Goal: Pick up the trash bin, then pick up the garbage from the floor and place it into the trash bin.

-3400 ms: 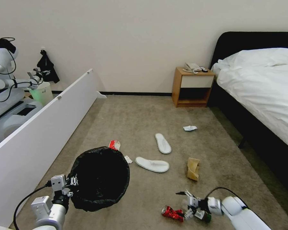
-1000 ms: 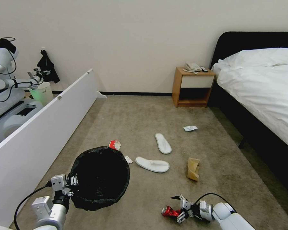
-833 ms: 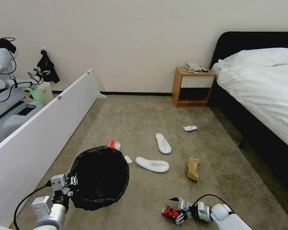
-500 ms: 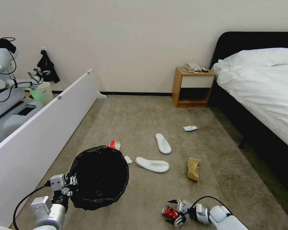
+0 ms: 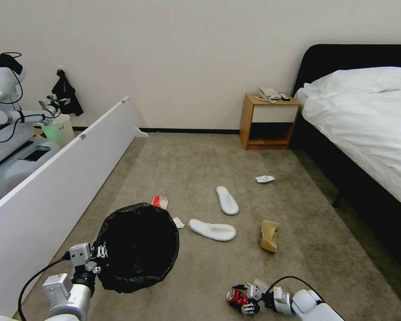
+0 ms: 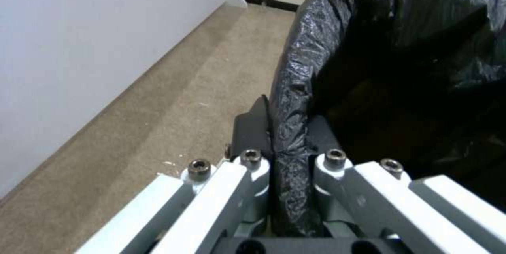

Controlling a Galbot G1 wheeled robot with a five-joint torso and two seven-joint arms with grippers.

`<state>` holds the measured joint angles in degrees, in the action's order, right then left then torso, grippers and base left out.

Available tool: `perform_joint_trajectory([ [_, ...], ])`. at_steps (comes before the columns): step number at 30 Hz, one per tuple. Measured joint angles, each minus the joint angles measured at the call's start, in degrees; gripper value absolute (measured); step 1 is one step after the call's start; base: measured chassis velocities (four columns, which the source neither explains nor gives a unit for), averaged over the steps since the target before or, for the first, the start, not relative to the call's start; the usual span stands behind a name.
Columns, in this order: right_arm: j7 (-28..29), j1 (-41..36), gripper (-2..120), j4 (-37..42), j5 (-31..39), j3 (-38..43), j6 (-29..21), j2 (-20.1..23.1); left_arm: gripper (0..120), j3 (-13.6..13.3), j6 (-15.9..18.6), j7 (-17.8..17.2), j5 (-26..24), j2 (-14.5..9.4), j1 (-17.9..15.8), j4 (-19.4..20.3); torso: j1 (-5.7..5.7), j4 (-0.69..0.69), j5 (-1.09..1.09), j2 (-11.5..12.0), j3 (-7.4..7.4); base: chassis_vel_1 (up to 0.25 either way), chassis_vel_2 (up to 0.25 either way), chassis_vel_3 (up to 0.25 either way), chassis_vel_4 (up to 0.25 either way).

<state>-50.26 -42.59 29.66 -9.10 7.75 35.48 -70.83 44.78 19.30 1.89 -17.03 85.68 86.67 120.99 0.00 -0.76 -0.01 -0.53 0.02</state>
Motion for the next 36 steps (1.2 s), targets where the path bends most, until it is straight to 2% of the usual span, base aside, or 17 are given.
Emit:
perform_joint_trajectory([
  [3,0.07,-0.03,42,0.04,0.07,0.06,0.12,0.01,5,-0.08,-0.05,-0.02,0.11,0.03,-0.03,-0.08,0.0,0.0,0.0,0.0,0.0,0.0,0.0,0.0,0.0],
  [14,0.19,0.74,42,0.76,1.19,0.45,0.34,-0.31,5,-0.12,-0.08,-0.06,0.2,0.03,-0.21,-0.1,0.0,0.01,0.02,0.0,0.01,0.0,0.0,0.0,0.0],
  [18,0.18,0.69,42,3.18,3.92,1.85,0.52,-0.34,5,-0.04,-0.08,-0.1,0.18,-0.03,-0.22,-0.1,0.0,0.0,0.01,0.0,0.01,0.0,0.0,0.0,0.0],
  [20,0.12,0.26,42,7.26,7.05,3.55,0.51,0.2,5,0.11,0.03,-0.21,0.04,-0.16,-0.18,-0.1,0.0,0.01,0.02,0.0,0.0,0.0,0.0,0.0,0.0],
  [25,0.1,-0.06,42,10.1,9.1,4.3,0.26,0.83,5,0.13,0.11,-0.23,-0.04,-0.26,-0.16,-0.08,0.01,0.01,0.0,0.0,0.0,0.0,0.0,0.0,0.0],
  [31,0.18,-0.45,42,17.58,12.95,5.88,-0.69,2.73,5,-0.01,0.33,-0.25,-0.22,-0.4,-0.17,0.21,0.0,0.0,0.01,0.0,0.01,0.0,0.0,0.0,0.0],
  [36,1.35,-0.44,42,28.58,18.07,7.63,-2.61,6.56,5,-0.1,1.09,-0.35,-1.93,-1.14,-0.17,0.21,0.0,-0.01,0.01,0.0,0.01,0.0,0.0,0.0,0.0],
])
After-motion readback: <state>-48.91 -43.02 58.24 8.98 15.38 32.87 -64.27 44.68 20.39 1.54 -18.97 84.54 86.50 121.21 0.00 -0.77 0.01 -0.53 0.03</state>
